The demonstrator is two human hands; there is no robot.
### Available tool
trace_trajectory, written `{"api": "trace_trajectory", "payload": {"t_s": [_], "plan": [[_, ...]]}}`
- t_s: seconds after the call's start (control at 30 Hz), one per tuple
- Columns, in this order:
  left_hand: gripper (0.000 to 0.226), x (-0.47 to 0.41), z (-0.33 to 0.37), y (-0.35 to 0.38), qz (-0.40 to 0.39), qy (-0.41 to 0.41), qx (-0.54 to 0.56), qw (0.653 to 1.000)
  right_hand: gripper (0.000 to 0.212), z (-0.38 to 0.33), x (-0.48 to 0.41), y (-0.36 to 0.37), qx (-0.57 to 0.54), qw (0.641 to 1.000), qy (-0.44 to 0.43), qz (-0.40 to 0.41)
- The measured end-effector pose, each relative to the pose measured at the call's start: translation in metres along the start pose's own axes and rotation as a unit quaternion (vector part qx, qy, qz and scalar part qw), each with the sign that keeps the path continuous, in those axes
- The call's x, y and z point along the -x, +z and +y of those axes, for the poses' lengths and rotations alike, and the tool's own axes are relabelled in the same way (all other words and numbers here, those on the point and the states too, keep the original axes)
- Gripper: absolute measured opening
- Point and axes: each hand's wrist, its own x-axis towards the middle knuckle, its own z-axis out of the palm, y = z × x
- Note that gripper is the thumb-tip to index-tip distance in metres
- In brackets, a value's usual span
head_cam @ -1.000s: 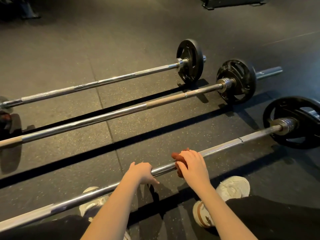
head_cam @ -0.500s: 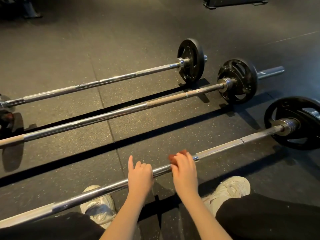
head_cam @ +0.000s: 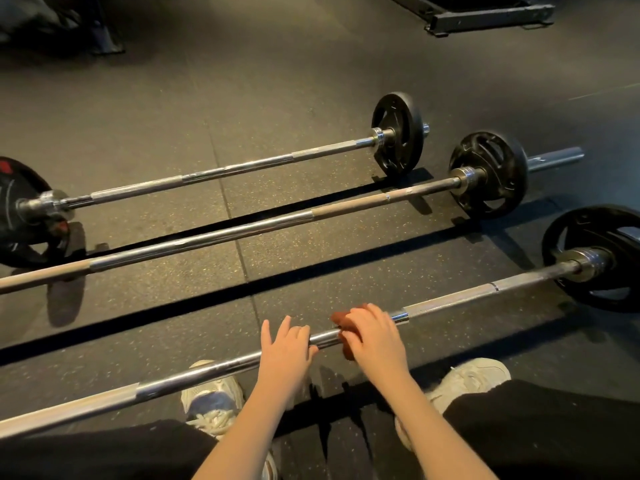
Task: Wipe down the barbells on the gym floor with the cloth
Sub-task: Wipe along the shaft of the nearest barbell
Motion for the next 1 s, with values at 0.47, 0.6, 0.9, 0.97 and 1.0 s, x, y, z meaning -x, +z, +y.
{"api": "trace_trajectory", "payload": {"t_s": [0.47, 0.6, 0.9, 0.97, 1.0], "plan": [[0.044, 0.020, -0.017, -0.005, 0.007, -0.016, 0.003, 1.000, 0.034, 0.003, -0.002, -0.002, 0.071, 0.997, 0.025, 0.023], [0.047, 0.028, -0.021, -0.004, 0.010, -0.020, 0.002, 1.000, 0.039, 0.000, 0.009, 0.013, 0.015, 0.992, 0.117, 0.042], [0.050, 0.039, -0.027, -0.010, -0.004, -0.043, 0.009, 0.999, 0.036, 0.010, -0.003, -0.008, 0.086, 0.994, 0.063, 0.001], [0.050, 0.040, -0.026, -0.011, -0.012, -0.052, 0.023, 0.998, 0.037, 0.005, 0.004, 0.001, 0.057, 0.995, 0.087, 0.013], [0.051, 0.041, -0.025, -0.012, -0.010, -0.054, 0.028, 0.998, 0.037, -0.004, 0.007, 0.007, 0.049, 0.996, 0.078, 0.020]]}}
